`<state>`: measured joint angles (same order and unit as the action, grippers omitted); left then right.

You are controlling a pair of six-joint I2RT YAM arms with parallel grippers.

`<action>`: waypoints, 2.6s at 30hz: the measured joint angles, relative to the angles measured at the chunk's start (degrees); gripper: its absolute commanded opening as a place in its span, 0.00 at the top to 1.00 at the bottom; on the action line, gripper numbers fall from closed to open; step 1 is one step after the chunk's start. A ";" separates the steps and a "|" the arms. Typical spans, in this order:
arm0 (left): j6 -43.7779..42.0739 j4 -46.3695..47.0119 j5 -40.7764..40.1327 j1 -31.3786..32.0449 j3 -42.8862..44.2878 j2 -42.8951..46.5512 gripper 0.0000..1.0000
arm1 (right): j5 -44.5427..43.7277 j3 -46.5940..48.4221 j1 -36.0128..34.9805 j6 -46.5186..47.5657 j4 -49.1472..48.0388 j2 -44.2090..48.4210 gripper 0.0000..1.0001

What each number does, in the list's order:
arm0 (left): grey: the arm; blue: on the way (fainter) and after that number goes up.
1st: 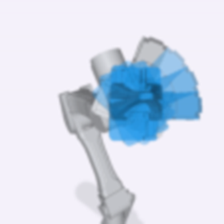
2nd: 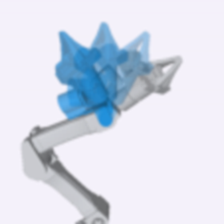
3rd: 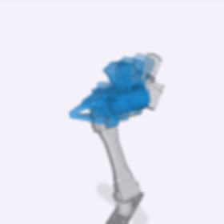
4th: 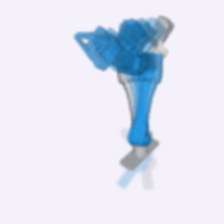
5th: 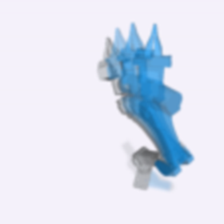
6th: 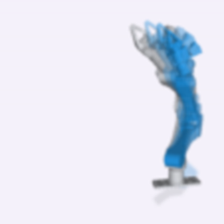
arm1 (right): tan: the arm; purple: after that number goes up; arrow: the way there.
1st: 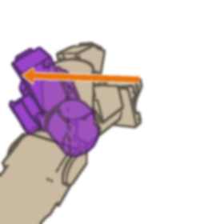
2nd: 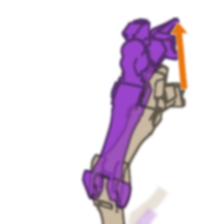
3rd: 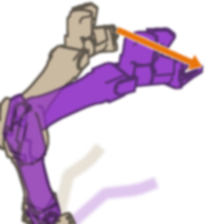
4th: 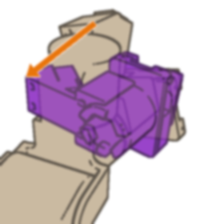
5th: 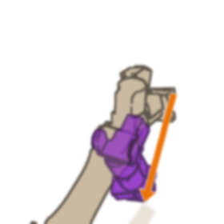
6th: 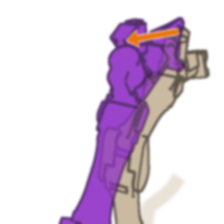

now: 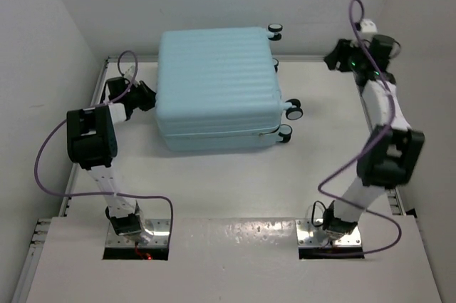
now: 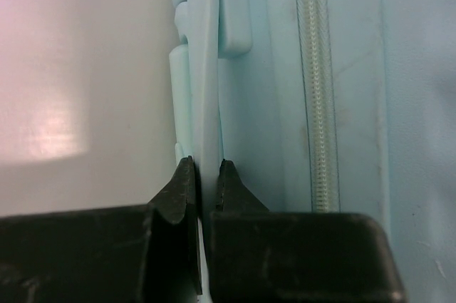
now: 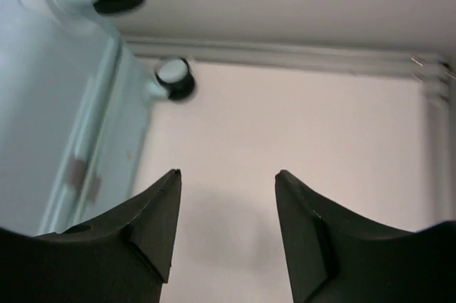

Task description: Pack the luggage

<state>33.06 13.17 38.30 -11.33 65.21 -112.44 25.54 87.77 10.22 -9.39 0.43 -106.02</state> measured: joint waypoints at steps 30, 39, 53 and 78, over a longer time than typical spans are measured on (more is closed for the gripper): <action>9.18 8.68 6.45 -7.93 -21.46 12.20 1.00 | -7.43 -62.90 -26.18 -22.51 -3.89 35.41 0.74; 6.47 1.07 10.38 -17.20 -20.39 13.09 1.00 | -8.48 -50.18 -30.05 -24.85 -20.46 11.63 0.66; 7.52 -0.72 9.03 -21.70 -10.60 6.47 1.00 | -6.10 -45.31 -30.99 -19.89 -29.92 12.90 0.50; 8.33 4.26 7.63 -21.75 -14.25 7.96 1.00 | -49.40 -43.25 -52.41 1.25 -36.96 6.69 0.45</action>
<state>41.39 17.43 45.93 -33.08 50.96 -104.49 -23.86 44.51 -42.19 -8.14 -36.53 -99.33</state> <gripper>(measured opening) 0.062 0.559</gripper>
